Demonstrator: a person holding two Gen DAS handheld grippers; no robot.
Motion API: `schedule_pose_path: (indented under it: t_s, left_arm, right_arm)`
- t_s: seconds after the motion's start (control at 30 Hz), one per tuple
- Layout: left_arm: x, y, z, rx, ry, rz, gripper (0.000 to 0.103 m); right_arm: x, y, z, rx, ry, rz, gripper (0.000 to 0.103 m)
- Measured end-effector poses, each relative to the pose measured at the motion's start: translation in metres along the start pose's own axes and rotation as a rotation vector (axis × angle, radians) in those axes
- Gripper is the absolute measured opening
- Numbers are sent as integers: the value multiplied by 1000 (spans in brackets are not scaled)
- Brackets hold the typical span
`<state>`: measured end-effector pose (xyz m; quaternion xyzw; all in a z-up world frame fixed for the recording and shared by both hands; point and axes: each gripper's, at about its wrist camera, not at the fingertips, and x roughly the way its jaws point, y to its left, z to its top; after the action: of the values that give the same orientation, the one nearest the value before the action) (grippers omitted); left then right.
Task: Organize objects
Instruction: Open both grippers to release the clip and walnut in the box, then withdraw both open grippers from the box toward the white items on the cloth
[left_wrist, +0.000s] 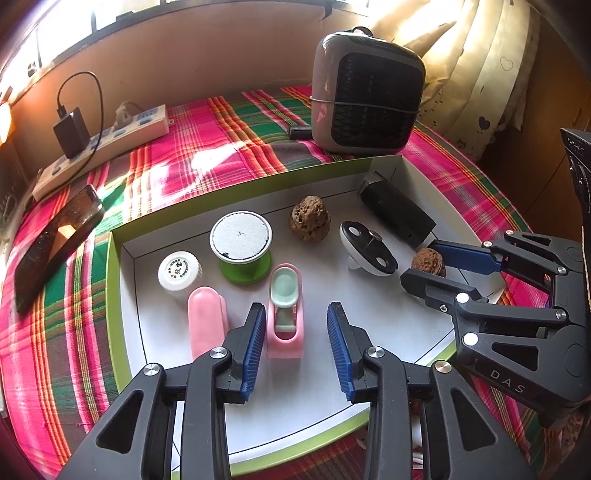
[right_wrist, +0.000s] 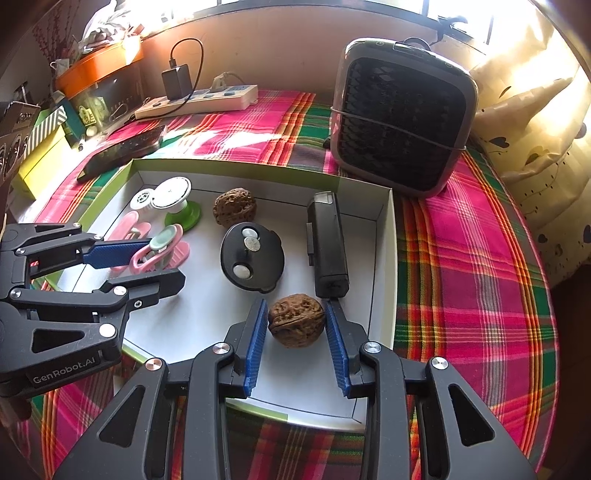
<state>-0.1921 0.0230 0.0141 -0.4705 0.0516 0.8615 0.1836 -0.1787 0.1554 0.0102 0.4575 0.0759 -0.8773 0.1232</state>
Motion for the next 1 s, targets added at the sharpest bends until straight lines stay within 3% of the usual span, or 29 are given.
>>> schedule_pose_path:
  t_s: [0.07,0.63,1.0]
  left_arm:
    - [-2,-1,-1,0,-5,-1,34]
    - [-37,-2,-11,-10,-68,11,36]
    - [-72,-1,-36,-39,-138,30,36]
  right_arm:
    - [-1,1,0,-2,-4,-3,43]
    - [-32,8,-7,9,-66,-23,44]
    - [-64,23,-28,16,-125,12,44]
